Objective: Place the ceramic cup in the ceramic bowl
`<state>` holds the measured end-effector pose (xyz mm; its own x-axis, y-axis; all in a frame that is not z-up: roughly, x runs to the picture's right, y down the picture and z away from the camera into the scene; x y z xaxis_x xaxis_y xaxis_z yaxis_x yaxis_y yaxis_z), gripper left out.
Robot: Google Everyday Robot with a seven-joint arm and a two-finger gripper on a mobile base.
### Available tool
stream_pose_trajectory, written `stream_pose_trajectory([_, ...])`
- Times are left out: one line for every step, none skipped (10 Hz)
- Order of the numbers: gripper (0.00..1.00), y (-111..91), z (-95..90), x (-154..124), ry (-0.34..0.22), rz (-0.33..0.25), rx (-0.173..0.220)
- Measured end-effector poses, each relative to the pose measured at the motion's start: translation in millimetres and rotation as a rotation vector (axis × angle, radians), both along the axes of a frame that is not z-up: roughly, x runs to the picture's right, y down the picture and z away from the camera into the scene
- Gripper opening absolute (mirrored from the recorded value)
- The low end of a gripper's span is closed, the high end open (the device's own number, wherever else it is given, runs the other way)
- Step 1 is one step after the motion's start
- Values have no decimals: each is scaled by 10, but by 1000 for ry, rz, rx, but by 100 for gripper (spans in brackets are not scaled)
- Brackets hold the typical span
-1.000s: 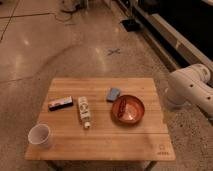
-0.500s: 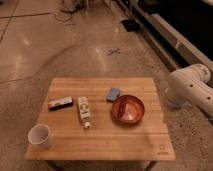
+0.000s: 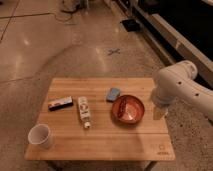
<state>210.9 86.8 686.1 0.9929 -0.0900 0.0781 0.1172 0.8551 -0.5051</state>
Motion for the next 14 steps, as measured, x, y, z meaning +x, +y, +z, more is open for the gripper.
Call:
stream_pose_trajectory([65,-27,-21,-227,-35,-39,7])
stream_pose_trajectory([65,-39,-56,-458,-70,-81,13])
stream_pose_trajectory([65,-27,-104,-704,-109,-131,17])
stream_pose_trajectory([65,8,-161,-927,-144,-179,22])
stream_pose_trajectory([65,48,-207,-1122,-174,-225,25])
stream_pose_trajectory([65,131,-291,-1434,-222,-298,30])
stream_pose_trajectory([65,211,-370,-1710,-264,-365,37])
stream_pose_trajectory([65,281,-433,-1919,-296,-416,44])
stream_pose_trajectory([65,395,-527,-2217,-344,-491,54])
stream_pose_trajectory([65,506,-600,-2447,-381,-552,59])
stream_pose_trajectory([65,623,-660,-2656,-413,-609,59])
stream_pose_trajectory([65,713,-700,-2825,-438,-651,58])
stream_pose_trajectory([65,857,-759,-3046,-469,-711,46])
stream_pose_trajectory([65,964,-793,-3220,-492,-755,32])
